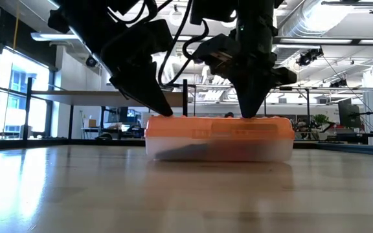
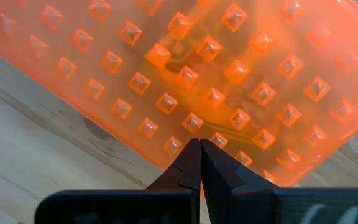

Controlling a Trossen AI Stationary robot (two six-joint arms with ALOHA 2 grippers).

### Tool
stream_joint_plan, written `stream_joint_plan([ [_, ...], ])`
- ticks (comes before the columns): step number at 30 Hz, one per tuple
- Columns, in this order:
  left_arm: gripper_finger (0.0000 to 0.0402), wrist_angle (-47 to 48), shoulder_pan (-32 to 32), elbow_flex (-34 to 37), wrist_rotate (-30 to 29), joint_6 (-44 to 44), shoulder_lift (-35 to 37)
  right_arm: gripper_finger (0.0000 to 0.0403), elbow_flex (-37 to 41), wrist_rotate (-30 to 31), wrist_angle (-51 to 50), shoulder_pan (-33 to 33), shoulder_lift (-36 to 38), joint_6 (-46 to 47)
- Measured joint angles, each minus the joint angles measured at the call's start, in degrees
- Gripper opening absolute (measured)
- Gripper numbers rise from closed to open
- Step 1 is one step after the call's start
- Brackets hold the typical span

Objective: Pack school essentials
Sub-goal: Close the supply box

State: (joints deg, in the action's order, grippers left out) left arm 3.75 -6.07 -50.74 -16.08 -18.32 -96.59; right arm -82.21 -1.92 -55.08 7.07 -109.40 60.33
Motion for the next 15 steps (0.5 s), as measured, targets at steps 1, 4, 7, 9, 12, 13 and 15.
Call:
stream_joint_plan([
  [1,0.0003,0.00,-0.06,0.00,0.02,-0.40,-0.08,0.0000,0.00,0.03,0.00,0.00,-0.07,-0.13],
  [4,0.0003,-0.03,-0.06,-0.02,0.51,-1.01,-0.32,0.0000,0.07,0.24,0.10,0.02,0.05,0.24],
  [7,0.0003,-0.14,-0.06,0.00,1.09,-1.32,-0.14,0.0000,0.16,0.43,0.05,-0.05,0.45,0.25],
  [9,0.0003,-0.09,-0.05,0.04,1.41,-2.36,0.27,0.0000,0.24,0.74,-0.01,-0.04,0.76,0.27],
  [12,0.0003,-0.11,-0.06,0.11,2.37,-2.74,0.73,0.0000,0.26,0.39,0.01,-0.04,0.78,0.25],
  [13,0.0003,-0.06,-0.14,0.13,2.49,-2.76,0.80,0.0000,0.26,0.21,0.10,-0.04,0.78,0.25],
  [15,0.0003,-0.03,-0.31,0.12,2.35,-2.91,0.80,0.0000,0.26,0.41,0.10,0.11,0.78,0.45],
])
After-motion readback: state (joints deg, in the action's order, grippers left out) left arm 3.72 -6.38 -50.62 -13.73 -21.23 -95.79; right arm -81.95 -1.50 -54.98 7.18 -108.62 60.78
